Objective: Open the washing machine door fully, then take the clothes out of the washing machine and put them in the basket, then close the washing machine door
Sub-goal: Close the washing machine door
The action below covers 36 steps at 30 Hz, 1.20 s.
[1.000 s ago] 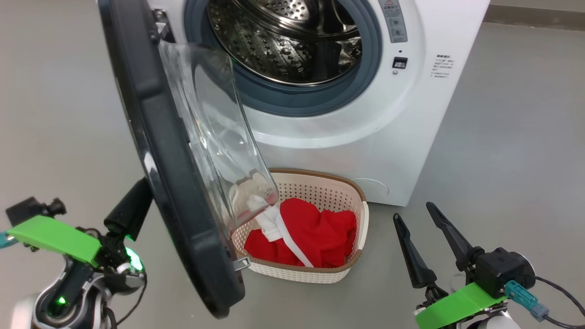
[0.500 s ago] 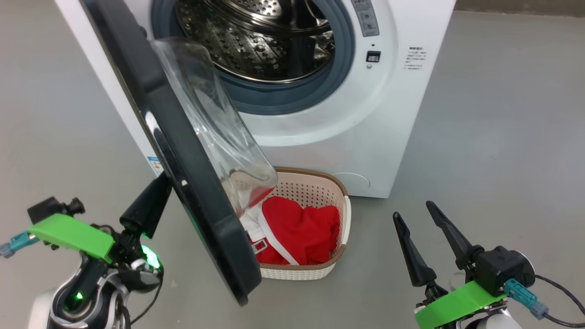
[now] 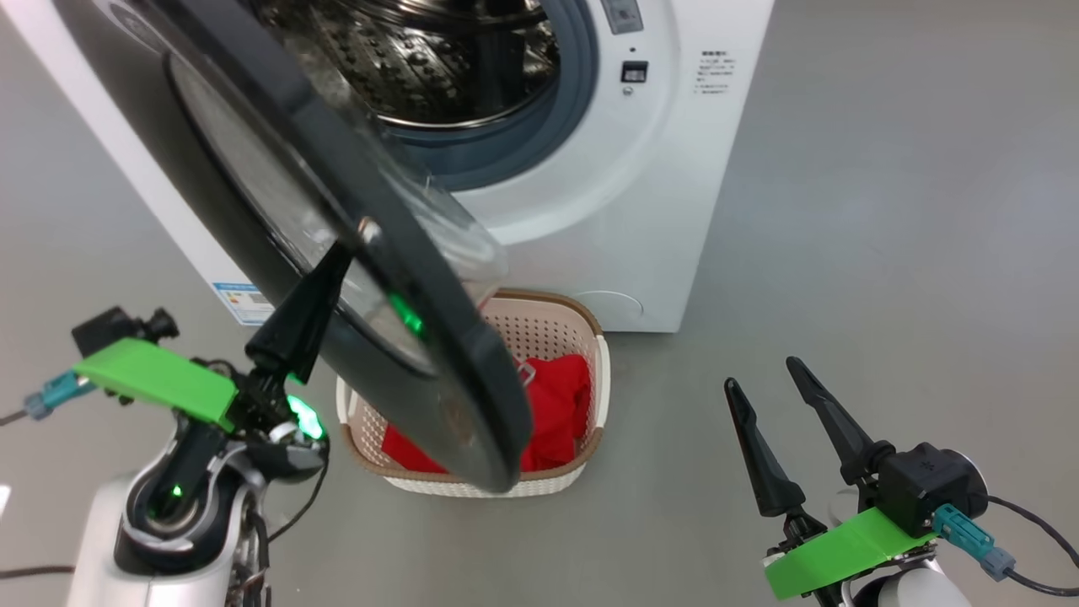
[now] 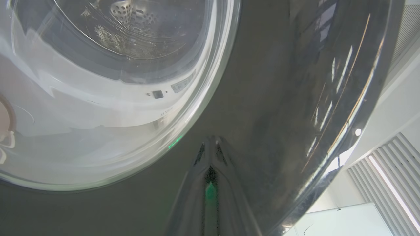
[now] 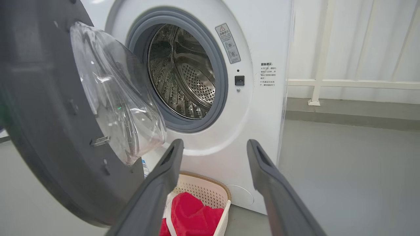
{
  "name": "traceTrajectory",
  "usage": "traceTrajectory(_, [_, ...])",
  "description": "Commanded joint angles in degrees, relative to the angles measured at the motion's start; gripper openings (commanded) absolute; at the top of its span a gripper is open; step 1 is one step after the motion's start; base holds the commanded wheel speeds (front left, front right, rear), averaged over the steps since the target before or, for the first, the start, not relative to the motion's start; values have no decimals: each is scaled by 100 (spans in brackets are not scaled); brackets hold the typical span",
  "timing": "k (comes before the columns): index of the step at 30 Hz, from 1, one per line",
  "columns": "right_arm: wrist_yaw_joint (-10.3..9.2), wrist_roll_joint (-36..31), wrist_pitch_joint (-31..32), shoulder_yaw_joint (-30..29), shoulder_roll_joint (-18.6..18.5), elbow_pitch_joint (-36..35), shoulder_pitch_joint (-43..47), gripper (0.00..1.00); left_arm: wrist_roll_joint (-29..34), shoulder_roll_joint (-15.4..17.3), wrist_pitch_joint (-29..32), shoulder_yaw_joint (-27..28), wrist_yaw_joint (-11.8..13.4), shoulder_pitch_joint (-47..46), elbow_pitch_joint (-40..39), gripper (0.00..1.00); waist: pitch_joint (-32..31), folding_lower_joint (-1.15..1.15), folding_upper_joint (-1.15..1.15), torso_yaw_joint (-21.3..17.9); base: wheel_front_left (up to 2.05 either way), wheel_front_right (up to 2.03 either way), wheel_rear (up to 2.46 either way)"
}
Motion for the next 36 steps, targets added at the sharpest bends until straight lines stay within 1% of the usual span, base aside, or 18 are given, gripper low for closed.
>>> traceTrajectory(1, [35, 46, -77, 134, -14, -174, -261, 100, -99, 62, -11, 45, -115, -319, -153, 0, 118, 0, 0, -128, 0, 0, 0])
traceTrajectory(9, [35, 66, -77, 139, -14, -204, -338, 100, -216, 62, -109, -39, -219, -591, -66, 0, 264, 0, 0, -369, 0, 0, 0])
traceTrajectory(13, [35, 75, -77, 140, -14, -223, -380, 100, -379, 62, -157, -61, -282, -753, -43, 0, 346, 0, 0, -475, 0, 0, 0])
traceTrajectory(20, [35, 73, -77, 133, -14, -280, -453, 100, -327, 62, -297, -98, -336, -1040, 71, 0, 529, 0, 0, -618, 0, 0, 0])
traceTrajectory(31, [35, 53, -77, 139, -14, -328, -590, 100, -445, 62, -555, -200, -512, -1678, 491, 0, 819, 0, 0, -794, 0, 0, 0])
traceTrajectory(36, [35, 38, -77, 118, -14, -348, -614, 100, -432, 62, -750, -227, -631, -2063, 837, 0, 911, 0, 0, -845, 0, 0, 0])
